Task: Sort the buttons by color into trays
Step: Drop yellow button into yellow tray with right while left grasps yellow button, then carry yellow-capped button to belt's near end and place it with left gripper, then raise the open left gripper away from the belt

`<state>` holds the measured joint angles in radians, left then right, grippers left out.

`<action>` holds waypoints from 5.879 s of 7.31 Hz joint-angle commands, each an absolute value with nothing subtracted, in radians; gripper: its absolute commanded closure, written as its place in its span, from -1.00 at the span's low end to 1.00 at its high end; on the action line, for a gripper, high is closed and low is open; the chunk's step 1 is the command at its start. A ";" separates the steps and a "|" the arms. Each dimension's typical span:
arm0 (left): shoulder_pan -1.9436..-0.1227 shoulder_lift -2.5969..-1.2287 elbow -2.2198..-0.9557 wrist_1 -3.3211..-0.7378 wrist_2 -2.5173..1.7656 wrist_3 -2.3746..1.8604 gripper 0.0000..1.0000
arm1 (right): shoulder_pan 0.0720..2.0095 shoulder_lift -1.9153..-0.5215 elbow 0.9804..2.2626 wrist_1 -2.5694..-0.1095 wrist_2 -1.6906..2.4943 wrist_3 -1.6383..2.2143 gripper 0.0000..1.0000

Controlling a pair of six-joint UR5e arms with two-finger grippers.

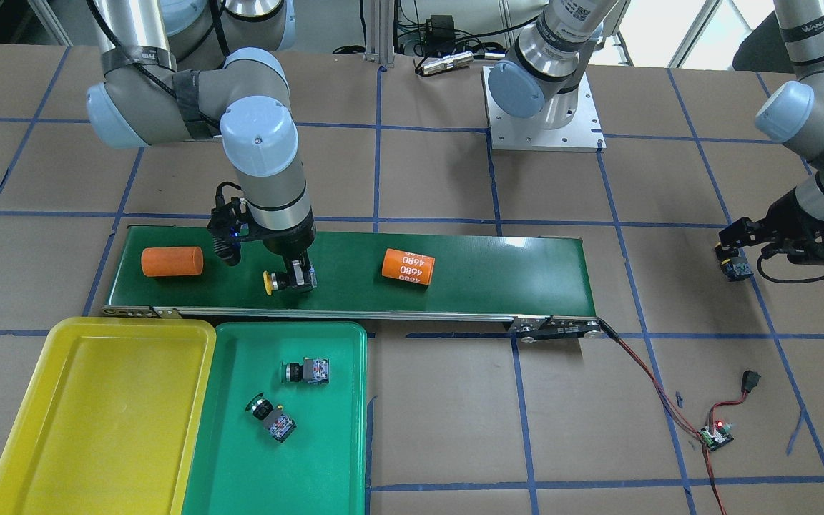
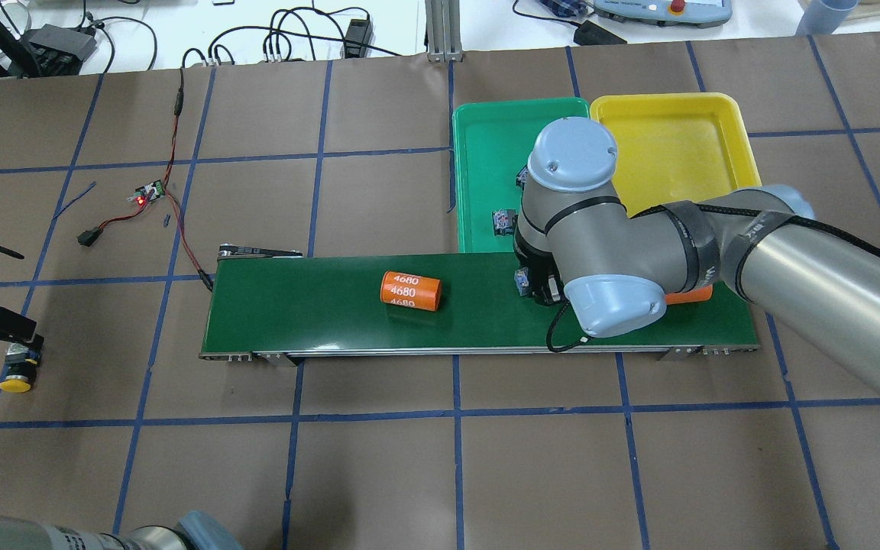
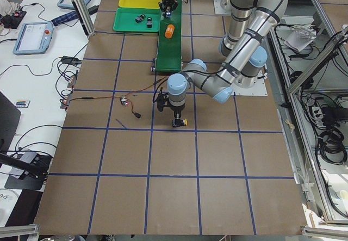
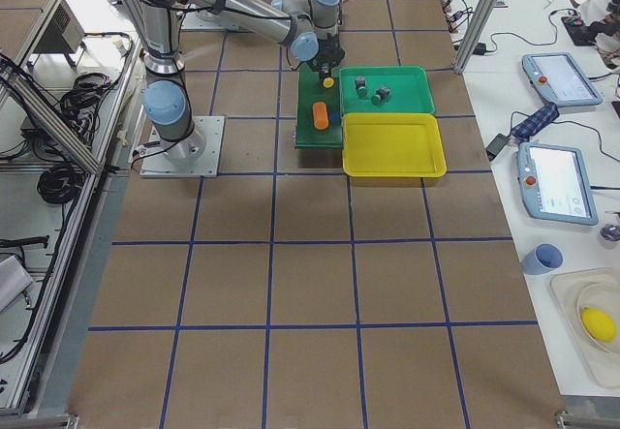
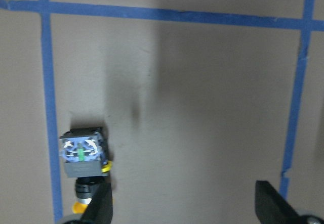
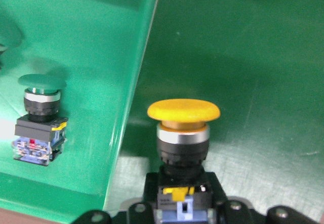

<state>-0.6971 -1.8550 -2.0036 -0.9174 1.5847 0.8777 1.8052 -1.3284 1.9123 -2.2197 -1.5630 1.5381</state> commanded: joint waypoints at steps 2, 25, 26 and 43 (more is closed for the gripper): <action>-0.689 -1.934 -2.003 -0.836 1.583 0.882 -0.77 | 1.688 -1.327 1.752 -2.065 -1.606 1.241 1.00; -1.684 -1.769 -1.957 -1.078 1.376 -1.382 -0.95 | 1.355 -1.601 1.735 -1.732 -1.641 0.370 -1.00; -1.680 -1.773 -1.948 -1.080 1.374 -1.368 -1.00 | 1.356 -1.601 1.736 -1.733 -1.675 0.361 -1.00; -1.660 -1.563 -1.522 -1.635 1.560 0.037 -1.00 | 1.359 -1.614 1.736 -1.744 -1.658 0.370 -1.00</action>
